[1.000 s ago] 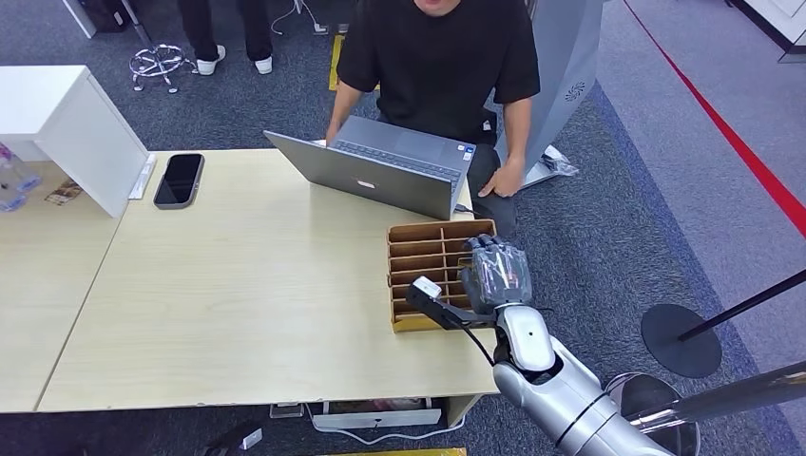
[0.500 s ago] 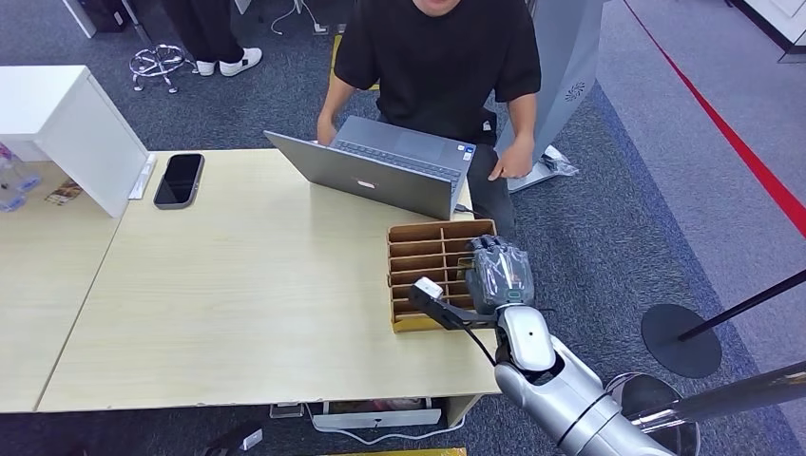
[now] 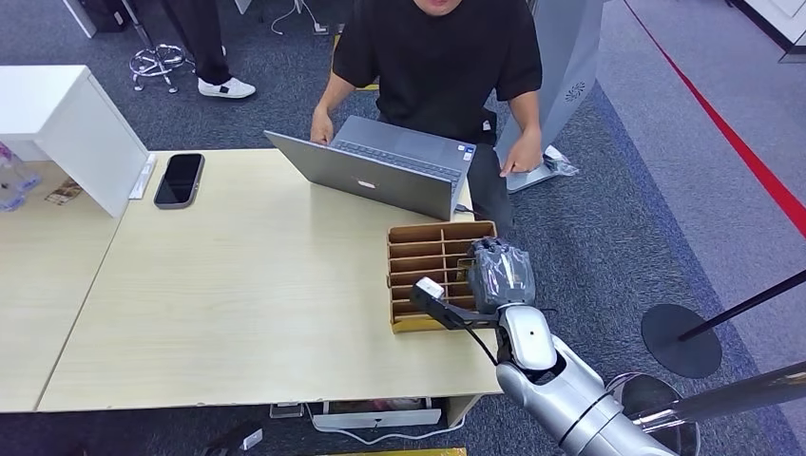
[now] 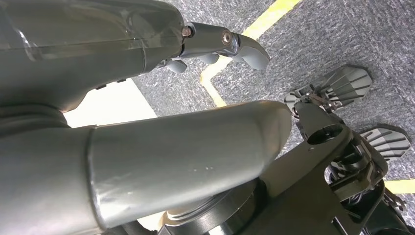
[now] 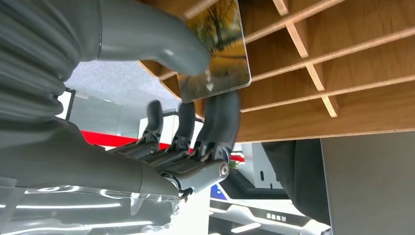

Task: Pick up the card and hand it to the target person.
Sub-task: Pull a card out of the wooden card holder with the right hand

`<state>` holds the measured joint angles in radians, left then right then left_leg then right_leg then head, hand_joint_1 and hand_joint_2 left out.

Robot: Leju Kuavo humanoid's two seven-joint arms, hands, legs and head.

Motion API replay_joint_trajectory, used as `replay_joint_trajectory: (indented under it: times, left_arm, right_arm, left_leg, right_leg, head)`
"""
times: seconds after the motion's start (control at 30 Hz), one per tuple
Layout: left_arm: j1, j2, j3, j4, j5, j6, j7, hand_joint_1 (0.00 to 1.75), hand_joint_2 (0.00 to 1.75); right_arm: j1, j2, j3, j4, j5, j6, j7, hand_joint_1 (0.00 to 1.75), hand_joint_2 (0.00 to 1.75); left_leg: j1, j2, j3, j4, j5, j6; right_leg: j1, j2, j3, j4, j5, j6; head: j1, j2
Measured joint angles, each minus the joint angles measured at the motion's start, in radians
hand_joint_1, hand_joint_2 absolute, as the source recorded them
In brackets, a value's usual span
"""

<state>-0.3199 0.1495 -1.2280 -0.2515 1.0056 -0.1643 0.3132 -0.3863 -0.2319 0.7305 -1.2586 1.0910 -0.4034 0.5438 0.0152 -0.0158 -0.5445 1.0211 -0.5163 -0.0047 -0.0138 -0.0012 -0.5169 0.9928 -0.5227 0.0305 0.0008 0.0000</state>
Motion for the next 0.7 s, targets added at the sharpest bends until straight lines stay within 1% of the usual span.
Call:
replay_joint_trajectory:
  times: [0.33, 0.57, 0.7]
  left_arm:
    - [0.0, 0.0, 0.0, 0.0, 0.0, 0.0, -0.001, 0.0, 0.0]
    - [0.0, 0.0, 0.0, 0.0, 0.0, 0.0, -0.001, 0.0, 0.0]
    - [0.0, 0.0, 0.0, 0.0, 0.0, 0.0, -0.001, 0.0, 0.0]
  right_arm:
    - [0.002, 0.0, 0.0, -0.001, 0.002, 0.002, -0.003, 1.03, 1.75]
    - [0.003, 0.002, 0.001, 0.0, 0.006, 0.002, -0.003, 1.08, 1.75]
    - [0.004, 0.003, 0.001, -0.001, 0.01, 0.004, -0.004, 1.19, 1.75]
  left_leg:
    - [0.0, 0.0, 0.0, 0.0, 0.0, 0.0]
    - [0.0, 0.0, 0.0, 0.0, 0.0, 0.0]
    - [0.0, 0.0, 0.0, 0.0, 0.0, 0.0]
  right_leg:
    - [0.0, 0.0, 0.0, 0.0, 0.0, 0.0]
    - [0.0, 0.0, 0.0, 0.0, 0.0, 0.0]
    - [0.0, 0.0, 0.0, 0.0, 0.0, 0.0]
  head:
    - [0.0, 0.0]
    - [0.0, 0.0]
    - [0.0, 0.0]
